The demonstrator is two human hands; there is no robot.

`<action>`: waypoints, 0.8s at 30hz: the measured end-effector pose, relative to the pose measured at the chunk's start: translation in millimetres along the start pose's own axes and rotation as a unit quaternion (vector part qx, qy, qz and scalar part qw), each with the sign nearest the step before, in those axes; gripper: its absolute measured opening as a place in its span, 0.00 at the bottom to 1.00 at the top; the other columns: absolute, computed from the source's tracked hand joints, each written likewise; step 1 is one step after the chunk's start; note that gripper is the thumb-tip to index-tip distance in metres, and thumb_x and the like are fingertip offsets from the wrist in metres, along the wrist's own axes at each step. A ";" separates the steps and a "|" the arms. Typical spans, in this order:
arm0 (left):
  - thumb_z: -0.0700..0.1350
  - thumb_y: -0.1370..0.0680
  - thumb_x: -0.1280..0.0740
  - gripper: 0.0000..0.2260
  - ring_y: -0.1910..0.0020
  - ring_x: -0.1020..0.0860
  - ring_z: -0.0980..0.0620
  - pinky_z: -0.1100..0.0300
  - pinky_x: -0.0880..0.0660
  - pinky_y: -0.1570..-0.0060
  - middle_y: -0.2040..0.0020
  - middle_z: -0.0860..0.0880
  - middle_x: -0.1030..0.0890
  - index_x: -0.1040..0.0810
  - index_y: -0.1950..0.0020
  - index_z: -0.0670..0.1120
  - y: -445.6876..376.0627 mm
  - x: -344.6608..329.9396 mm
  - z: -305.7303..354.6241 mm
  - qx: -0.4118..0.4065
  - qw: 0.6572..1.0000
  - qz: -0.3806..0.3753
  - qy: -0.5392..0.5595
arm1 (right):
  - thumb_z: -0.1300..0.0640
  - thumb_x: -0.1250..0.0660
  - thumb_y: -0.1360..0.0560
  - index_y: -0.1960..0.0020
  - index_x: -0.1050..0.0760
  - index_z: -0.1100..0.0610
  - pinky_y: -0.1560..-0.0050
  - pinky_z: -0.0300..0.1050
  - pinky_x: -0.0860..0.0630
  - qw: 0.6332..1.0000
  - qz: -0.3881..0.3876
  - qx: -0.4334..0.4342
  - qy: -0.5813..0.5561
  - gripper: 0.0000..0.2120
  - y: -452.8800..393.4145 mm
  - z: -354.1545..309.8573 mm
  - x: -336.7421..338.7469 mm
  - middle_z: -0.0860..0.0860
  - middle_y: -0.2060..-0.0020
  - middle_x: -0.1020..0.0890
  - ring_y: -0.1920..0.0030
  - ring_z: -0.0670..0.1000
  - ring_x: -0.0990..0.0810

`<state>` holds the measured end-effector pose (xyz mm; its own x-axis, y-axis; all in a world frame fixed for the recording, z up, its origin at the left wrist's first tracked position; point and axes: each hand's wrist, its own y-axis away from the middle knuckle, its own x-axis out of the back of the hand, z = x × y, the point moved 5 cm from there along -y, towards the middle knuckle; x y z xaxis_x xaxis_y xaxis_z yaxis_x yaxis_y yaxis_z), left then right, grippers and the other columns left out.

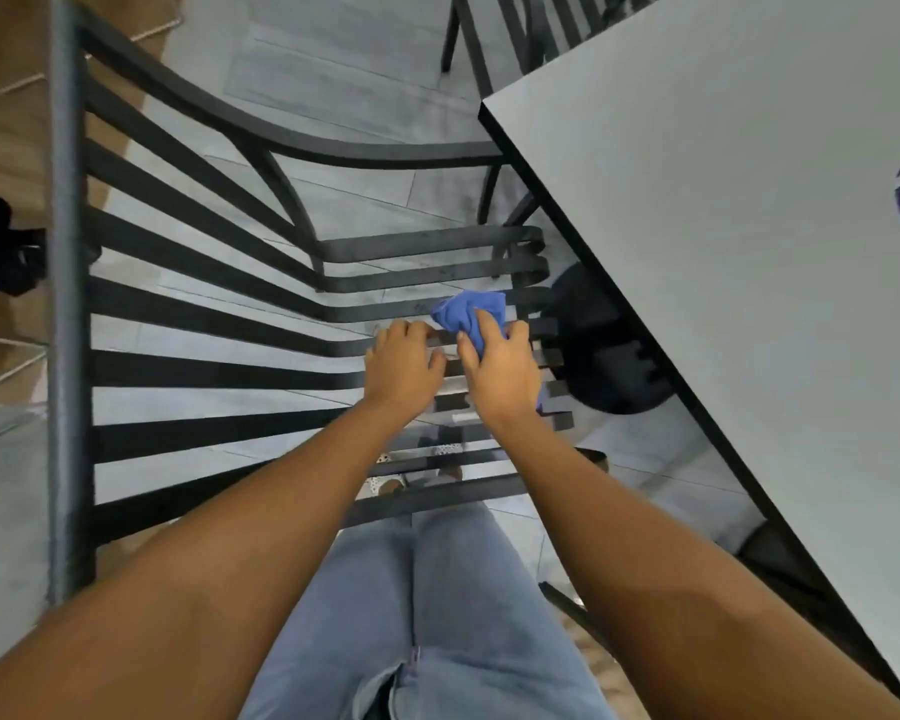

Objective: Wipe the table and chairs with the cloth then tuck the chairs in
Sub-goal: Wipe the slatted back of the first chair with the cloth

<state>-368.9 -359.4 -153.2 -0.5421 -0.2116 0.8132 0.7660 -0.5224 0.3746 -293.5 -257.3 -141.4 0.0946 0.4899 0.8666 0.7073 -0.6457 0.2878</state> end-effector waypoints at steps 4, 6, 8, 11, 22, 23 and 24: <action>0.49 0.21 0.40 0.16 0.38 0.31 0.46 0.51 0.33 0.40 0.38 0.44 0.27 0.28 0.36 0.43 -19.1 -2.1 -8.2 0.017 1.000 -0.001 0.002 | 0.47 0.43 0.20 0.29 0.36 0.50 0.54 0.48 0.26 0.999 -0.033 0.005 0.003 0.21 -21.0 -11.0 -19.1 0.57 0.45 0.30 0.53 0.56 0.25; 0.50 0.20 0.40 0.15 0.39 0.30 0.46 0.52 0.33 0.41 0.39 0.44 0.27 0.28 0.37 0.44 -31.0 -2.8 -13.8 0.029 1.000 0.003 0.007 | 0.46 0.43 0.20 0.28 0.37 0.49 0.52 0.49 0.25 0.999 -0.046 0.004 -0.003 0.22 -33.1 -15.3 -27.3 0.57 0.45 0.30 0.52 0.56 0.26; 0.50 0.20 0.40 0.15 0.39 0.30 0.46 0.53 0.33 0.41 0.39 0.44 0.26 0.28 0.37 0.44 -47.2 -5.1 -20.9 0.040 0.999 0.002 0.004 | 0.46 0.44 0.20 0.27 0.38 0.49 0.50 0.50 0.25 0.998 -0.059 0.000 -0.013 0.22 -47.7 -19.0 -37.6 0.57 0.44 0.30 0.50 0.56 0.26; 0.51 0.20 0.41 0.16 0.39 0.30 0.46 0.52 0.32 0.41 0.38 0.44 0.27 0.29 0.36 0.44 -74.6 -12.1 -36.4 0.064 0.998 -0.001 -0.002 | 0.45 0.44 0.20 0.28 0.38 0.48 0.50 0.49 0.26 0.997 -0.074 -0.010 -0.032 0.22 -72.7 -21.9 -58.7 0.57 0.43 0.31 0.48 0.57 0.25; 0.52 0.20 0.42 0.18 0.35 0.33 0.45 0.52 0.34 0.38 0.34 0.45 0.30 0.32 0.32 0.47 -178.9 -52.0 -110.8 0.094 0.995 0.004 -0.032 | 0.45 0.46 0.20 0.27 0.39 0.50 0.42 0.49 0.30 0.991 -0.107 -0.064 -0.050 0.23 -168.5 -32.3 -168.3 0.59 0.37 0.34 0.42 0.59 0.27; 0.51 0.20 0.42 0.17 0.35 0.33 0.45 0.52 0.34 0.38 0.34 0.45 0.30 0.32 0.33 0.47 -186.8 -56.9 -118.0 0.095 0.995 0.007 -0.032 | 0.45 0.45 0.20 0.27 0.39 0.50 0.42 0.49 0.30 0.992 -0.098 -0.061 -0.060 0.23 -176.2 -35.2 -176.5 0.59 0.37 0.34 0.41 0.59 0.27; 0.51 0.20 0.41 0.17 0.36 0.33 0.45 0.51 0.34 0.39 0.34 0.45 0.30 0.31 0.33 0.47 -194.8 -61.4 -124.6 0.094 0.995 0.010 -0.032 | 0.45 0.44 0.20 0.27 0.39 0.50 0.42 0.48 0.31 0.991 -0.092 -0.058 -0.076 0.23 -184.1 -38.2 -184.8 0.59 0.37 0.34 0.42 0.59 0.27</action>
<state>-527.8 -347.6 -331.6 -0.5074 -0.1647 0.8458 0.8310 -0.3533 0.4297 -468.0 -251.3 -339.0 0.0826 0.6821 0.7265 0.6385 -0.5960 0.4869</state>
